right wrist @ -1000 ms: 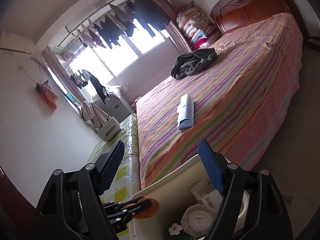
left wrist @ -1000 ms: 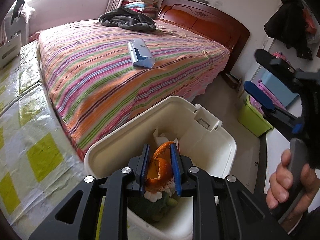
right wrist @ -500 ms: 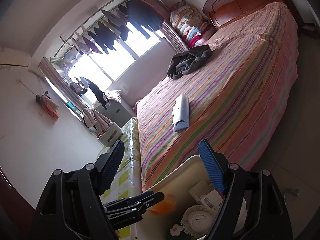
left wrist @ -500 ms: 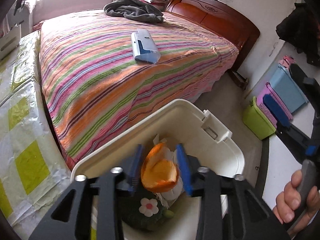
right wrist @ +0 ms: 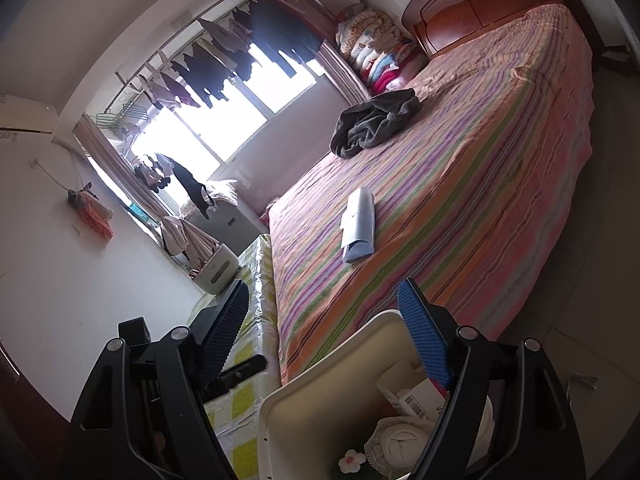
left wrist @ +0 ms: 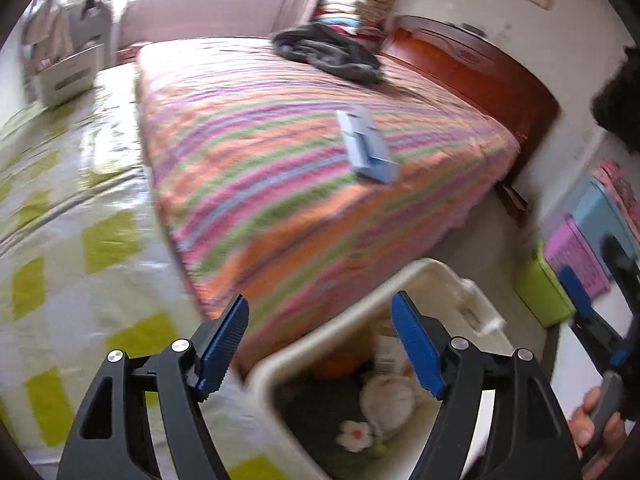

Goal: Collect trash
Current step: 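Move the open left tool back over the table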

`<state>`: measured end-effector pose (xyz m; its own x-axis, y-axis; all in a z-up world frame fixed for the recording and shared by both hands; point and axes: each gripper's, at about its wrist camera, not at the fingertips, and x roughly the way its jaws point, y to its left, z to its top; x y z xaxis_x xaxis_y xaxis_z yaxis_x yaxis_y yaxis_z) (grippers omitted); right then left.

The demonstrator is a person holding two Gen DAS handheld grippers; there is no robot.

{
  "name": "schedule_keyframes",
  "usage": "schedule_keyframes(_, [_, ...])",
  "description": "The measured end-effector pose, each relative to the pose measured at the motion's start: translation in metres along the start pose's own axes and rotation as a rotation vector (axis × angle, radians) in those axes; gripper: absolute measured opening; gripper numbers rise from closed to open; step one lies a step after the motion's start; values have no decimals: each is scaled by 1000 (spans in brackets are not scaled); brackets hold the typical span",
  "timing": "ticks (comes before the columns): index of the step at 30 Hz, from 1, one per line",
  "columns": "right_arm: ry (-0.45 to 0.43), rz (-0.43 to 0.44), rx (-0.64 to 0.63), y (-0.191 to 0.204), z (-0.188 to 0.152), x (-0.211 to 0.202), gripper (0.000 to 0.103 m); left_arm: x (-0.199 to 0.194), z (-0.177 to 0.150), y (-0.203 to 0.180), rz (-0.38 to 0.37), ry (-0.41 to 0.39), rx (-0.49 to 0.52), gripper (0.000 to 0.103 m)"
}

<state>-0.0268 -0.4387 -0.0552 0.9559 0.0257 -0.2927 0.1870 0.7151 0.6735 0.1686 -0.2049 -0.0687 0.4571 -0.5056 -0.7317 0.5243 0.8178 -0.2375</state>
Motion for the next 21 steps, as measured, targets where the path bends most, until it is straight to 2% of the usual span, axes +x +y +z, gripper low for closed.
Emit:
schedule_keyframes(9, [-11,-21,9,-4,2,-1,76,6,3,66,126,18,-124,72])
schedule_keyframes(14, [-10,-21,5,-3,2,2,76,14,0,84,152,29,-162,72])
schedule_keyframes(21, [5,-17,10,-3,-2,5,76,11,-2,97,193,2,-184,72])
